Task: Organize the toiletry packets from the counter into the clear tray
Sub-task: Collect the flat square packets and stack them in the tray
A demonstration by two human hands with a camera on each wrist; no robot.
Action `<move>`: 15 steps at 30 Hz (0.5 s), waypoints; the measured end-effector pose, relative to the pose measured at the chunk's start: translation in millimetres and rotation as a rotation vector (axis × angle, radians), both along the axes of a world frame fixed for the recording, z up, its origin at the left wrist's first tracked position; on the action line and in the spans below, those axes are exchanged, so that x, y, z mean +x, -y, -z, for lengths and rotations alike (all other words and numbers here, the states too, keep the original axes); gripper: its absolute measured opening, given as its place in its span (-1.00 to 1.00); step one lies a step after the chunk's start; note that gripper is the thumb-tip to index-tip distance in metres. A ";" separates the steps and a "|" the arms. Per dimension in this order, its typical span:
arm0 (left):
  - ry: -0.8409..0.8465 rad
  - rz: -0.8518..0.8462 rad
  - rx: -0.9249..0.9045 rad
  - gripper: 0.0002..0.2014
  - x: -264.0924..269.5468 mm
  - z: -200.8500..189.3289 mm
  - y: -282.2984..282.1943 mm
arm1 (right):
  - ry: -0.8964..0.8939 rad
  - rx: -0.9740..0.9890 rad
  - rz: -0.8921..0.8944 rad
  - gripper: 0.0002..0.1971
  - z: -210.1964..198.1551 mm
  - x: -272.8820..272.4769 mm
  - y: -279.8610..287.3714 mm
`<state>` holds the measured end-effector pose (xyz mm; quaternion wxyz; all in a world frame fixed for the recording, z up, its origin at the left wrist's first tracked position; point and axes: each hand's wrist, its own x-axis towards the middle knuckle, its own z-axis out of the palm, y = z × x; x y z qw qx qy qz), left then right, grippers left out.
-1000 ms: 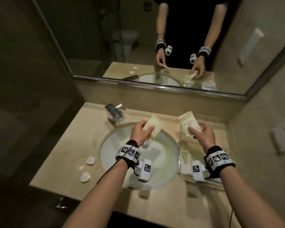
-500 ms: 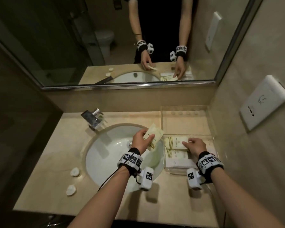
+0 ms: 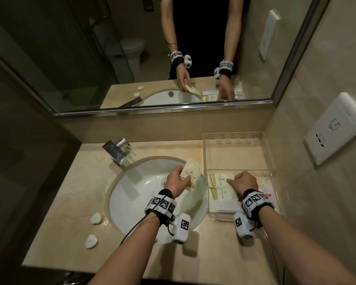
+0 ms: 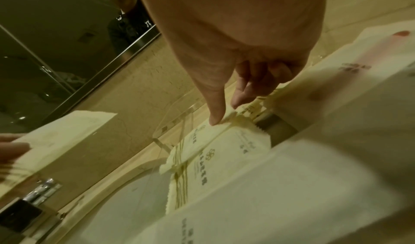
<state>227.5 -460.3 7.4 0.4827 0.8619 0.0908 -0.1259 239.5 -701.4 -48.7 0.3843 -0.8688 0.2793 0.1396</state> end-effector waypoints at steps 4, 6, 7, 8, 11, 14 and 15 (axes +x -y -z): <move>-0.047 -0.011 -0.077 -0.60 4.2 -0.7 6.2 | 0.110 0.002 0.024 -0.65 -5.9 -2.1 4.1; -0.053 -0.002 -0.120 -0.65 6.3 -1.5 11.5 | 0.238 0.146 0.070 -0.73 -13.6 -3.3 -1.5; -0.050 0.008 -0.143 -0.67 7.8 -1.7 15.5 | 0.288 0.247 0.068 -0.72 -19.1 -3.9 -5.1; -0.041 0.024 -0.160 -0.69 9.1 -2.6 19.9 | 0.304 0.351 0.046 -0.70 -25.8 -4.4 -9.2; -0.007 0.096 -0.169 -0.69 13.3 -7.8 35.5 | 0.275 0.555 -0.091 -0.67 -40.4 -5.3 -16.7; 0.020 0.112 -0.163 -0.65 14.7 -5.3 50.9 | 0.314 0.476 -0.112 -0.72 -39.0 -9.4 -9.2; 0.031 0.098 -0.136 -0.64 14.2 -3.8 54.5 | 0.312 0.445 -0.073 -0.72 -35.0 -10.7 -5.0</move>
